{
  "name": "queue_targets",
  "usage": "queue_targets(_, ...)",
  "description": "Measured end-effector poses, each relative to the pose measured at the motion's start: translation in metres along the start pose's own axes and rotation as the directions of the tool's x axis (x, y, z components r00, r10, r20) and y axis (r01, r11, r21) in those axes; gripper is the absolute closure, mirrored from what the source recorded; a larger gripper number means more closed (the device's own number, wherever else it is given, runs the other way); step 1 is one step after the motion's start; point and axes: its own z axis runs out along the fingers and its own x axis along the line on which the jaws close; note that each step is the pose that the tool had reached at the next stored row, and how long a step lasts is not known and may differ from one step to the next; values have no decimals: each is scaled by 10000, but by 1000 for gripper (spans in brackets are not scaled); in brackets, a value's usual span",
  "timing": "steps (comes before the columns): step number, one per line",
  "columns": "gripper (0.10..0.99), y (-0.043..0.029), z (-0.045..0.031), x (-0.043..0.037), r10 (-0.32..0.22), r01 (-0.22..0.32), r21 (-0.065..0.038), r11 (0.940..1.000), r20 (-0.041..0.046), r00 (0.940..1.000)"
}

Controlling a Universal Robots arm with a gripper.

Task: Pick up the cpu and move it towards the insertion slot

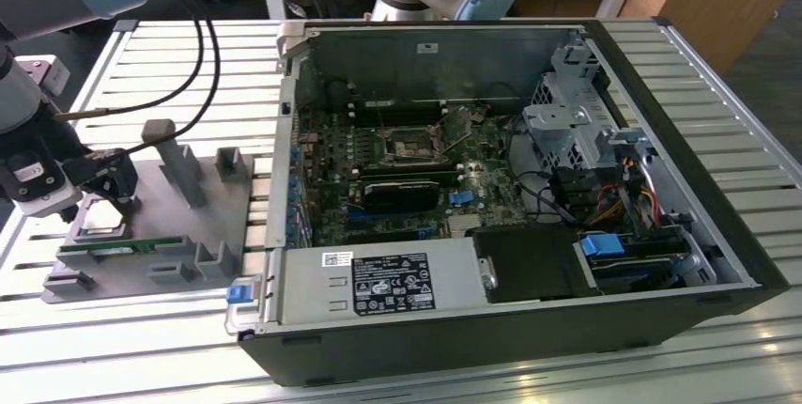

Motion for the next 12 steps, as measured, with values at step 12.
queue_targets(12,404,27,98,12,-5,5,0,10000,0,10000)
